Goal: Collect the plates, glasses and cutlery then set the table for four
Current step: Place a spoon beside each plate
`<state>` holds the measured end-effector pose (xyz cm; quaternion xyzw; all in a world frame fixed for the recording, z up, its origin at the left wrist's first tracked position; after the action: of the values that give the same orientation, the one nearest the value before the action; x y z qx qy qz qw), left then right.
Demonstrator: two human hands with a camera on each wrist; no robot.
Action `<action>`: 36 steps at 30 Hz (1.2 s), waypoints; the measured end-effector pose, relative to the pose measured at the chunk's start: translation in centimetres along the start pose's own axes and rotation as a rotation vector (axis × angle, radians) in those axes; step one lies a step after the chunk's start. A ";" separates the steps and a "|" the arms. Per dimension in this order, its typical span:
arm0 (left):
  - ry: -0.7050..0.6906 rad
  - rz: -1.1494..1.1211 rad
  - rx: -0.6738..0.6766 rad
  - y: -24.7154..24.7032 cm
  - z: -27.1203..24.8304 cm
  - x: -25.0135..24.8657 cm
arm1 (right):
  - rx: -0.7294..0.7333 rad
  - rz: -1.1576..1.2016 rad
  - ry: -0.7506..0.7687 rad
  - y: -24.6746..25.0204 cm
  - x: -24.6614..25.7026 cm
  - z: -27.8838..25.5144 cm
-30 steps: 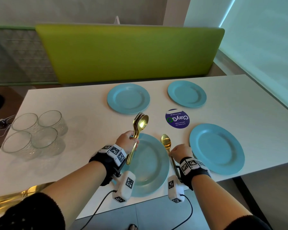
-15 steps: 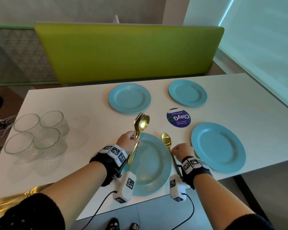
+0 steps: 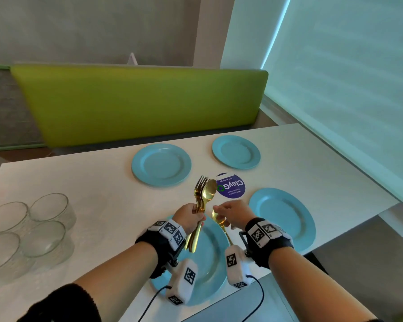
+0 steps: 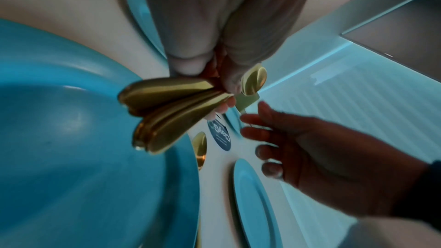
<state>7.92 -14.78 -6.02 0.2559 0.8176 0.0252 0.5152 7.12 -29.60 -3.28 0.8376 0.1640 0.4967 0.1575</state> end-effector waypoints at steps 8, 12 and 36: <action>-0.082 0.076 0.097 -2.2 1.3 -1.8 | -0.062 0.059 0.009 1.0 -0.6 0.4; -0.102 0.093 0.107 -3.1 2.7 -3.0 | -0.082 0.082 0.003 2.7 -1.1 1.7; 0.047 0.056 -0.133 -7.5 14.9 -8.7 | -0.165 -0.894 -0.329 26.6 -11.5 12.9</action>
<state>20.67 -28.44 -8.10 0.2432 0.8184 0.0999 0.5110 16.46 -59.71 -6.75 0.7372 0.4410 0.2523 0.4454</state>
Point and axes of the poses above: each hand's wrist, its own z-axis towards the middle knuckle, its own y-axis out of the back of the hand, x = y × z, the point moved 3 cm from there along z, towards the middle knuckle, and after that the axes turned 13 degrees about z, right-handed, at the moved point
